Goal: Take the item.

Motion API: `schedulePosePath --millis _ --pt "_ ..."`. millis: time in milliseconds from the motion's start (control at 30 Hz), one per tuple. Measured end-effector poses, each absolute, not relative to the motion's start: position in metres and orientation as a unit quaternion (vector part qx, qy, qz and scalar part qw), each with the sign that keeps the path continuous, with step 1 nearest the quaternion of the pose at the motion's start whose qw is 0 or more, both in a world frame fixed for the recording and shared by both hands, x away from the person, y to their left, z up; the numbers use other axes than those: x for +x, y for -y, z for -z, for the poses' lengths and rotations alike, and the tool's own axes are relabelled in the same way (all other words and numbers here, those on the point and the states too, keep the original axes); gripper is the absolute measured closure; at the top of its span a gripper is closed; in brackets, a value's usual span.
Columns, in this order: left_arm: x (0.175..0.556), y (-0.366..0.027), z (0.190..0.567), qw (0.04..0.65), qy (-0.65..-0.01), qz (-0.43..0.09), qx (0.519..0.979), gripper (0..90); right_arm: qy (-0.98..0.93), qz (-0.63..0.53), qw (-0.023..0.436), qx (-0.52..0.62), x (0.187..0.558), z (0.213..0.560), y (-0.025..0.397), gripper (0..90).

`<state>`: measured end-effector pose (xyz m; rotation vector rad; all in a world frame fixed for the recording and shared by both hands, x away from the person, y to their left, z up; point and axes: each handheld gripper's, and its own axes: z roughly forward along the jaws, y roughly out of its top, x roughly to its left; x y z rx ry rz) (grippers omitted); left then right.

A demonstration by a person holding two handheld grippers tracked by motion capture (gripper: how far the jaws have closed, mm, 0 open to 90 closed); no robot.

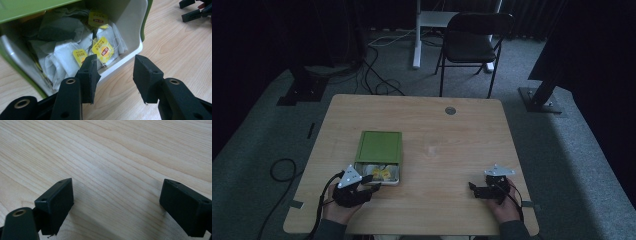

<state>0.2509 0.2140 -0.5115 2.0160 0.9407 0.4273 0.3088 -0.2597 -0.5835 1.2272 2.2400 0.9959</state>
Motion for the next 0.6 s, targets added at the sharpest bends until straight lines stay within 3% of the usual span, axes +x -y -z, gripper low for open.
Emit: schedulePosePath --millis 600 --pt "0.265 -0.195 0.519 0.406 -0.359 -0.18 0.821 49.6 -0.801 -0.356 0.199 0.438 0.309 0.584 0.26 11.5"
